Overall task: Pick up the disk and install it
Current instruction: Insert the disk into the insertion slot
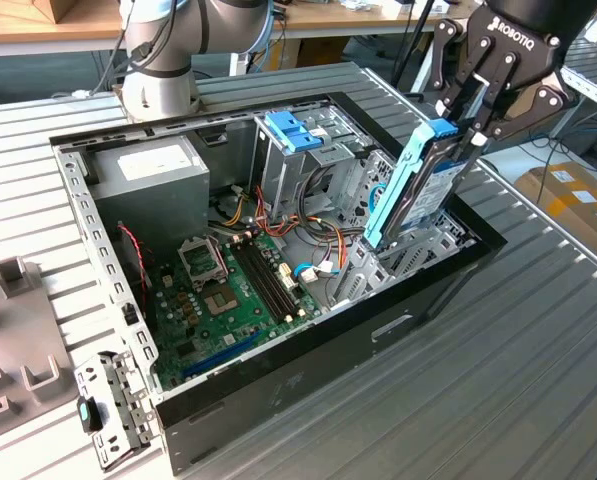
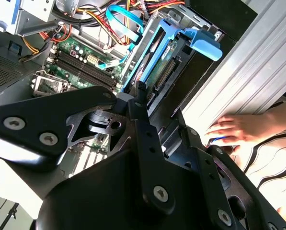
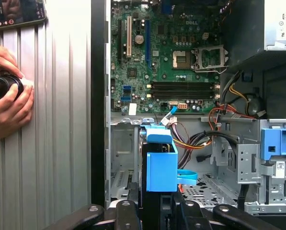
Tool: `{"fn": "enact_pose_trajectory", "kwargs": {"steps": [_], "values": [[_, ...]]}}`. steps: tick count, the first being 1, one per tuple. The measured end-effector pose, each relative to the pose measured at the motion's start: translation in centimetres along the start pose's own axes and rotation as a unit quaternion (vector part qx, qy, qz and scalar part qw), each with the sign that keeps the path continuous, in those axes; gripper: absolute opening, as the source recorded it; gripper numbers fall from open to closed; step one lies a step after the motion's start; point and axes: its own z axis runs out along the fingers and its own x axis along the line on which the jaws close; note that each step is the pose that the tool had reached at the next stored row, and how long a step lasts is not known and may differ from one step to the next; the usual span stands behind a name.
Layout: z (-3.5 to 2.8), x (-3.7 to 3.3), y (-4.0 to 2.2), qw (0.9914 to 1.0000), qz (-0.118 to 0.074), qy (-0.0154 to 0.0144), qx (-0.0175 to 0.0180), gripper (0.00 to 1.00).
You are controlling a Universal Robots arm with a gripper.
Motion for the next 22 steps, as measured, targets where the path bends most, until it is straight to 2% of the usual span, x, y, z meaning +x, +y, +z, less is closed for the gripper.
{"fn": "enact_pose_trajectory", "kwargs": {"steps": [4, 13, 22], "values": [[0.11, 0.0, -0.02, 1.0, 0.0, 0.0, 0.0, 0.35], [0.83, 0.0, -0.07, 1.0, 0.0, 0.0, 0.0, 0.35], [2.62, 0.0, -0.08, 1.0, 0.0, 0.0001, 0.0, 0.35]]}}
